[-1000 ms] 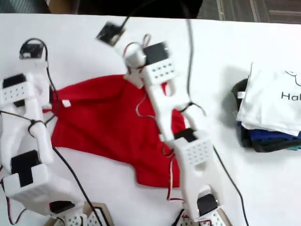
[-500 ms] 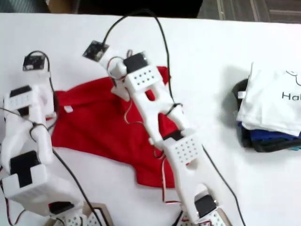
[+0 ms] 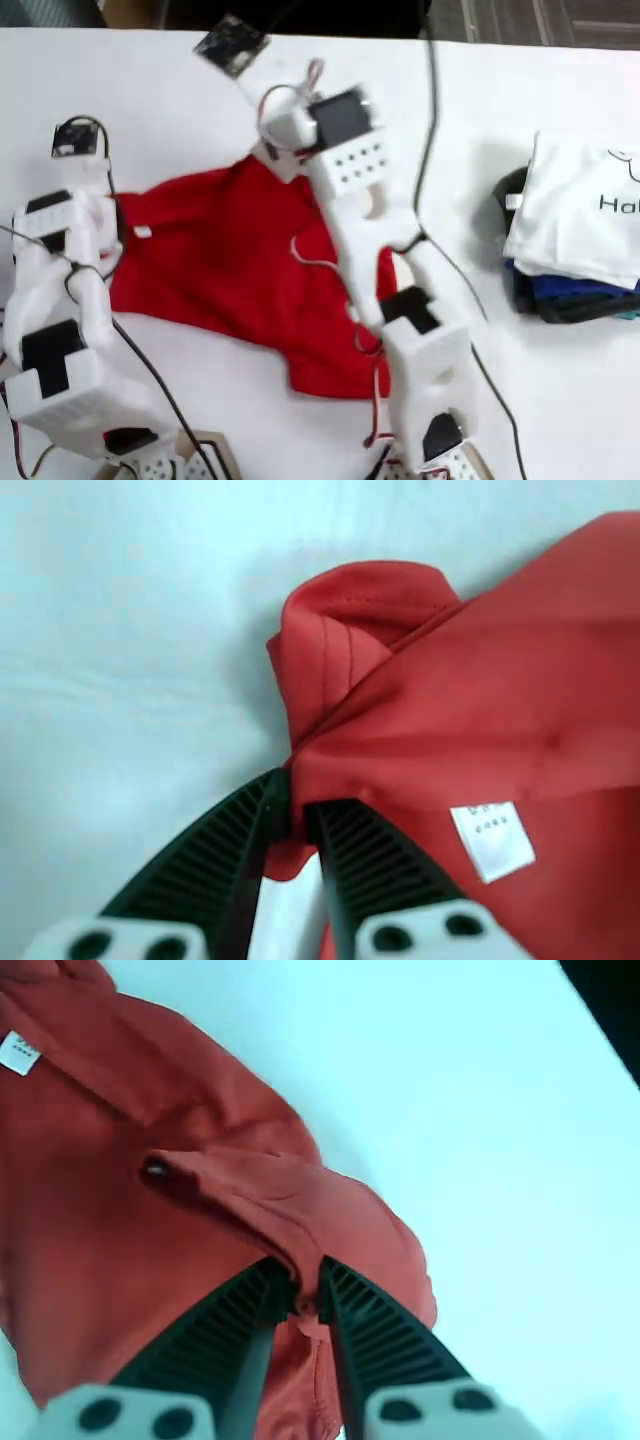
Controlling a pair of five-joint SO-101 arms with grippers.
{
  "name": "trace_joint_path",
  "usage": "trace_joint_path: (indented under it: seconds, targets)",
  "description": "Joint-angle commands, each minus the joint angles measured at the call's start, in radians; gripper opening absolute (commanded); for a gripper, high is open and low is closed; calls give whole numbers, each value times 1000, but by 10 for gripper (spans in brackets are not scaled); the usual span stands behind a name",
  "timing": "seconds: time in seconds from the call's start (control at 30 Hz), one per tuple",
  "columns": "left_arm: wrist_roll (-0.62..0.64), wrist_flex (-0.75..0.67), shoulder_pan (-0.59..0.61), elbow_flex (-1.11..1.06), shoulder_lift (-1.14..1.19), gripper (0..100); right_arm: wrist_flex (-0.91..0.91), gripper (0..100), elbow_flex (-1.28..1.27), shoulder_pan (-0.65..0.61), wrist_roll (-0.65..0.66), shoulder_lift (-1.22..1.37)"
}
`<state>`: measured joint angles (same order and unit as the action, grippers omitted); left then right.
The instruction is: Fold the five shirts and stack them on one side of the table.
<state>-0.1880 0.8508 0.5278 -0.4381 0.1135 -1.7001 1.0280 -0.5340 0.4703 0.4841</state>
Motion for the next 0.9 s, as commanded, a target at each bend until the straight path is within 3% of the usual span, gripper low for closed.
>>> trace_joint_path:
  seconds: [0.0, 0.3, 0.57, 0.87]
  targets:
    - [8, -17, 11, 7, -14, 25, -7, 22, -66, 5, -5, -113]
    - [9, -17, 11, 16, -15, 25, 191, 22, -509, -28, -5, -420]
    - [9, -17, 11, 18, -15, 25, 613, 21, -1310, -24, 2, -774]
    - [9, -17, 6, 18, -15, 25, 963, 21, -1682, 16, 3, -768]
